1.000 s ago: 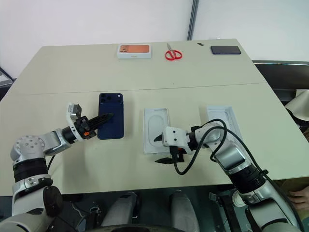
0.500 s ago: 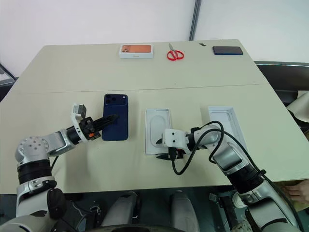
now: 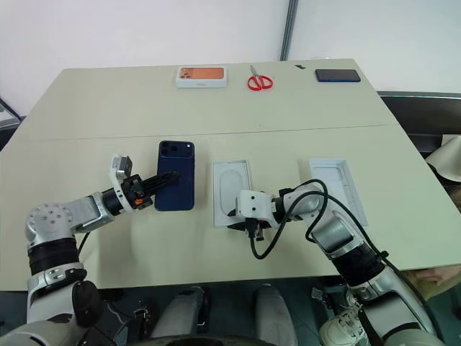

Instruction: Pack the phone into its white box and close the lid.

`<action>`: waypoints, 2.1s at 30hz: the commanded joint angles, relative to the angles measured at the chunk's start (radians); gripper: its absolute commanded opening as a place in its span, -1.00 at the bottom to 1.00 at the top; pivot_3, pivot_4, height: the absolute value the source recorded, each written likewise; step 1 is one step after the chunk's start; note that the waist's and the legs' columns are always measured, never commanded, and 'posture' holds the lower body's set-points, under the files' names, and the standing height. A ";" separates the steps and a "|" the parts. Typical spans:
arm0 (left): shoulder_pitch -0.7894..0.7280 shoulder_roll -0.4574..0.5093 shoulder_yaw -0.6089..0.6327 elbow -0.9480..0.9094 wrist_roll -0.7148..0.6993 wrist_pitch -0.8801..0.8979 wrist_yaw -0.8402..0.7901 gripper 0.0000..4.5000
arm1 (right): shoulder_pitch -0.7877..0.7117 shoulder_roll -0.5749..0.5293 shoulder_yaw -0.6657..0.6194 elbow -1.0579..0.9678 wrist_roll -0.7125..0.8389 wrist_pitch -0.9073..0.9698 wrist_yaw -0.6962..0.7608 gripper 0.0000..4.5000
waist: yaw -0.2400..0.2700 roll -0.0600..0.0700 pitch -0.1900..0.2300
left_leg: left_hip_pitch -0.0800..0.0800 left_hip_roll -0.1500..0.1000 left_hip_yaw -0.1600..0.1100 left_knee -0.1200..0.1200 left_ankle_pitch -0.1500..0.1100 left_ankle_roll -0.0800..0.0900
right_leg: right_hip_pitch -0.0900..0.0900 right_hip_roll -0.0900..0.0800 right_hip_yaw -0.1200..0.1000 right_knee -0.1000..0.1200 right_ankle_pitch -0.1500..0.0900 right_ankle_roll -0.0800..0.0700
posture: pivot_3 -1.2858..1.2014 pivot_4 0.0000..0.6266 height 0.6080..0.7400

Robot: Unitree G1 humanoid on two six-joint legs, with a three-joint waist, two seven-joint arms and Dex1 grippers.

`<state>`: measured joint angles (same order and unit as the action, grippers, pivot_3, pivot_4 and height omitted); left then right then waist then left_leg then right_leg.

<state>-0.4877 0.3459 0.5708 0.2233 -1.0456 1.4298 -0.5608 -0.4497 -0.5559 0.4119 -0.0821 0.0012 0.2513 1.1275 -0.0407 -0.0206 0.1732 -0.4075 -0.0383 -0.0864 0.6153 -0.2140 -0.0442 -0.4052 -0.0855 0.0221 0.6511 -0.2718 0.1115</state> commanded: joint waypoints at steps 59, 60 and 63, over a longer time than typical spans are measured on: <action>-0.148 -0.117 -0.269 0.109 0.075 -0.151 -0.033 0.98 | -0.023 -0.011 -0.242 0.051 0.147 0.000 -0.108 1.00 | 0.026 -0.002 0.001 | -0.001 -0.001 0.002 0.000 0.001 -0.002 | 0.001 0.002 0.000 -0.002 0.001 -0.001 | 0.03 -0.52 1.00; -0.152 -0.117 -0.258 0.107 0.065 -0.143 -0.025 0.98 | -0.026 -0.008 -0.241 0.052 0.149 0.003 -0.107 1.00 | 0.025 -0.002 0.001 | -0.001 -0.001 0.002 0.000 0.001 -0.002 | 0.001 0.002 0.000 -0.002 0.001 -0.001 | 0.03 -0.52 1.00; -0.156 -0.113 -0.239 0.104 0.049 -0.106 -0.001 0.98 | -0.034 -0.003 -0.236 0.060 0.149 0.004 -0.107 1.00 | 0.024 -0.002 0.001 | -0.001 0.000 0.001 0.000 0.001 -0.002 | 0.001 0.002 0.000 -0.002 0.001 -0.001 | 0.03 -0.52 1.00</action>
<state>-0.6275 0.2262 0.3128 0.3525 -0.9718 1.3002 -0.5690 -0.4561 -0.5677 0.1819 -0.0030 0.1405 0.2748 1.0252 -0.0166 -0.0222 0.1741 -0.4082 -0.0388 -0.0851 0.6154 -0.2130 -0.0457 -0.4045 -0.0832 0.0218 0.6493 -0.2711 0.1105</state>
